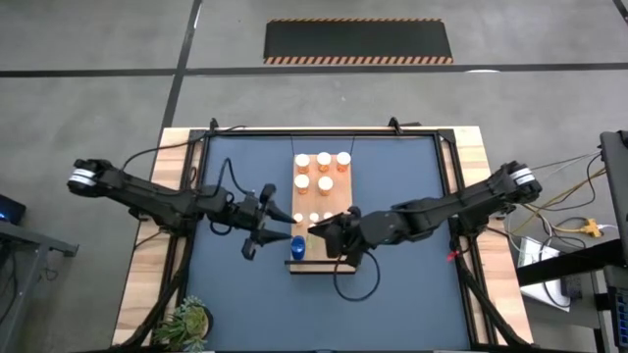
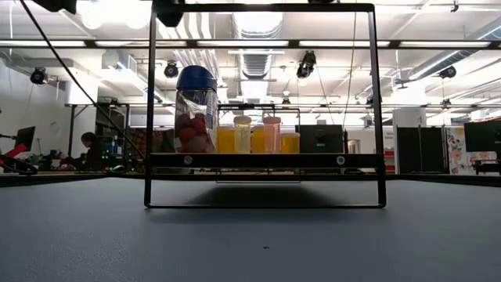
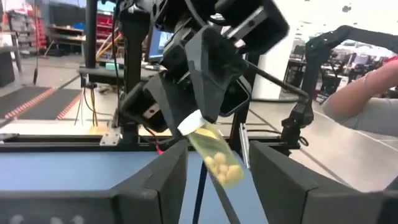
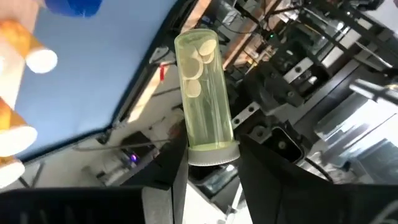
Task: Pick and place medicine bottles onto shelf by color
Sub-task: Put the small yellow pill bottle on the shelf
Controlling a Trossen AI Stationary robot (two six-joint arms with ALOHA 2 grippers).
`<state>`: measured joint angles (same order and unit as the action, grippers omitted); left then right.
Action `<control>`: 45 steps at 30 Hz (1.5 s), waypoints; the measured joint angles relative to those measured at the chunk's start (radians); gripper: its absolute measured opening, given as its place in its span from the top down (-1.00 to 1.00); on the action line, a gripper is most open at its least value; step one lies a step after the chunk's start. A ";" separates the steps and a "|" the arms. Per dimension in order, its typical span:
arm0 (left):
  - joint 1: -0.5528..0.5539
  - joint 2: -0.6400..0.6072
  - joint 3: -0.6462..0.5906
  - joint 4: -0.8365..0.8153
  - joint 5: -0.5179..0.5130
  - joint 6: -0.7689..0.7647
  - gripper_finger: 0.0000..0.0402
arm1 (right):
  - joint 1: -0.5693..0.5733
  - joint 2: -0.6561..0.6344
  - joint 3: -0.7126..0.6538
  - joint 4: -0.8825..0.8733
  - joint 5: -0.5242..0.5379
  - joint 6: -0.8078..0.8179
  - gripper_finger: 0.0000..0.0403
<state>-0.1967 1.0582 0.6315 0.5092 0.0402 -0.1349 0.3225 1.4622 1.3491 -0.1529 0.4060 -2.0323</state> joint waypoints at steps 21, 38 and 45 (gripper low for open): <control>0.003 0.203 0.008 0.108 -0.031 -0.042 -0.44 | -0.031 0.046 0.000 0.076 0.013 -0.119 0.46; 0.007 0.223 0.011 0.138 -0.030 -0.034 0.14 | -0.035 0.046 0.000 0.055 0.013 -0.160 0.46; 0.007 0.222 0.011 0.136 -0.031 -0.036 0.43 | -0.035 0.046 -0.003 0.041 0.012 -0.210 0.42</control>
<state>-0.1898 1.2798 0.6426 0.6451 0.0097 -0.1705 0.2871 1.5078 1.3460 -0.1120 0.4183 -2.2422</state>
